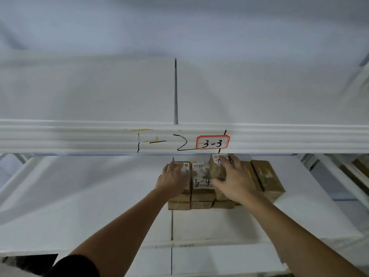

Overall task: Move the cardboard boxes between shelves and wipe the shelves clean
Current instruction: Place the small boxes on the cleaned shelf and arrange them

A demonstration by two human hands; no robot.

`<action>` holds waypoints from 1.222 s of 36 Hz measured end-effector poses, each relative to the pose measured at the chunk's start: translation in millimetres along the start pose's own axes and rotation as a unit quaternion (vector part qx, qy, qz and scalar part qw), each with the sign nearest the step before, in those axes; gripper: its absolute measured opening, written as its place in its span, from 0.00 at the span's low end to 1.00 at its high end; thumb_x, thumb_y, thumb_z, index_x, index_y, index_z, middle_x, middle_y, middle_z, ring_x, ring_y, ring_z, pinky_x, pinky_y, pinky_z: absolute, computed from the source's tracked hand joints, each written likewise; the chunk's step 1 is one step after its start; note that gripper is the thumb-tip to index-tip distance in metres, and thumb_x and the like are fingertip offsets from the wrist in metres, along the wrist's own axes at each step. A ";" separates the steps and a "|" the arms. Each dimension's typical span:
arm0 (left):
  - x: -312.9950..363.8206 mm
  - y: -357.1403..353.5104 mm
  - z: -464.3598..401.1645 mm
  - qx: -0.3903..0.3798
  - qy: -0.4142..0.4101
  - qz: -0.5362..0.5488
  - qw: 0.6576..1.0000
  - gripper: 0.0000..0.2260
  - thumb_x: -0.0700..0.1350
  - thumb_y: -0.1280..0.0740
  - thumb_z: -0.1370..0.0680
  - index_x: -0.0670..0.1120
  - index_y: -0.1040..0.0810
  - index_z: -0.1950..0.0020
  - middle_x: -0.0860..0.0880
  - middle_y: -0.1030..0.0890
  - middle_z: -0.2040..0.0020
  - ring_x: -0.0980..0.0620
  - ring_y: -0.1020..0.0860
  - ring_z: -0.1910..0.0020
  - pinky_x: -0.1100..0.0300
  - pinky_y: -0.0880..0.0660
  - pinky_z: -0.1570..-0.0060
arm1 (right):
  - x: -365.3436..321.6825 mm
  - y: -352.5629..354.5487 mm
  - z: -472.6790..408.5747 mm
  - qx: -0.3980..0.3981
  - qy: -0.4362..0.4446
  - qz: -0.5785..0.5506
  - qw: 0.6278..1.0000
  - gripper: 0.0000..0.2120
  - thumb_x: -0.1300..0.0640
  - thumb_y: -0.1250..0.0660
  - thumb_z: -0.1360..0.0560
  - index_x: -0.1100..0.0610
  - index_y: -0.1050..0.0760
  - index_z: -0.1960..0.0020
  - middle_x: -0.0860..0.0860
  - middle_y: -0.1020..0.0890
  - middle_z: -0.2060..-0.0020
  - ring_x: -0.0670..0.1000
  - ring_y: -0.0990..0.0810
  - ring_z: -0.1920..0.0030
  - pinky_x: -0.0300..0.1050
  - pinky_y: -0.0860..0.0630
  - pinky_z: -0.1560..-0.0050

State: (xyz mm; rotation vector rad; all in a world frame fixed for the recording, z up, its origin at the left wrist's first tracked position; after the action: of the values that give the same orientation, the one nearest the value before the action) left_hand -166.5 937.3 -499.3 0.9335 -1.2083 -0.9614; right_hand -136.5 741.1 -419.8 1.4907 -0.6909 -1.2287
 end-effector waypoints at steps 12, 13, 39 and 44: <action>-10.2 -20.0 -12.3 0.054 0.122 0.110 0.985 0.26 0.67 0.46 0.18 0.61 0.44 0.23 0.48 0.50 0.18 0.39 0.53 0.19 0.36 0.40 0.27 | 41.4 -2.0 8.0 -0.003 0.001 -0.021 1.000 0.40 0.36 0.35 0.25 0.42 0.48 0.19 0.45 0.53 0.19 0.58 0.46 0.20 0.58 0.33 0.26; -10.9 -20.8 -12.0 0.052 0.127 0.110 0.984 0.26 0.67 0.45 0.19 0.61 0.43 0.23 0.48 0.49 0.18 0.38 0.52 0.19 0.36 0.39 0.27 | 43.9 -2.4 8.1 -0.005 -0.001 -0.021 1.000 0.40 0.36 0.35 0.25 0.42 0.48 0.19 0.45 0.53 0.19 0.58 0.46 0.20 0.59 0.33 0.26; 74.0 61.4 37.1 0.101 -0.033 0.013 0.994 0.23 0.56 0.39 0.18 0.57 0.37 0.23 0.47 0.43 0.20 0.36 0.38 0.25 0.37 0.29 0.33 | 62.6 28.4 70.2 0.028 -0.064 -0.043 0.997 0.39 0.41 0.32 0.25 0.43 0.44 0.19 0.45 0.51 0.19 0.56 0.48 0.20 0.55 0.35 0.25; 133.1 49.1 57.2 0.073 -0.083 -0.004 0.994 0.24 0.58 0.40 0.18 0.59 0.38 0.22 0.49 0.44 0.19 0.38 0.39 0.25 0.38 0.32 0.30 | 97.9 39.2 115.7 0.037 -0.080 -0.046 0.995 0.36 0.40 0.33 0.26 0.44 0.40 0.21 0.44 0.48 0.20 0.57 0.41 0.24 0.54 0.30 0.29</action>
State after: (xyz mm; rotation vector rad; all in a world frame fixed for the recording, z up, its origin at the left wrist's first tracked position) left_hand -205.6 823.7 -404.7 0.9883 -1.4324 -0.9819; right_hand -207.6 602.0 -408.9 1.5096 -0.7899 -1.4183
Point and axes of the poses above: each hand's wrist, its own z-axis away from the middle knuckle, its own y-axis out of the back of the hand, x = y × z, the point moved 9 cm from there along -z, towards the middle knuckle
